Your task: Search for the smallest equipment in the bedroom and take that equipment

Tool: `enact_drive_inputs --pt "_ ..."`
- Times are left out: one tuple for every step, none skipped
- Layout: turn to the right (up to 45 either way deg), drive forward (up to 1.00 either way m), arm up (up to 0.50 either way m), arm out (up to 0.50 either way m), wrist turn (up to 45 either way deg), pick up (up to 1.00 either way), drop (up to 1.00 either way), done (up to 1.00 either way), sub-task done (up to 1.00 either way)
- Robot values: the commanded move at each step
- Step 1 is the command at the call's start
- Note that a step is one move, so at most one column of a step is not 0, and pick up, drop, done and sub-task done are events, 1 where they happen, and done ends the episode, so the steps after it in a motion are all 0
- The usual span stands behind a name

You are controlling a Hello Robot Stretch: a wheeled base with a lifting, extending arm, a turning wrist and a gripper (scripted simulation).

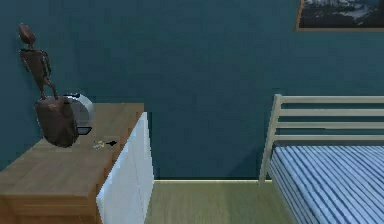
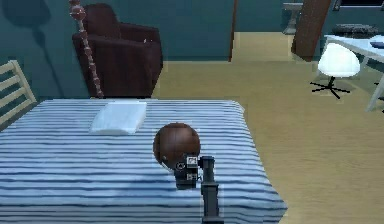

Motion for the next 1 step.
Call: enact_drive_inputs --pt "0.0 0.0 0.0 0.0 0.0 0.0 0.0 1.0 0.0"
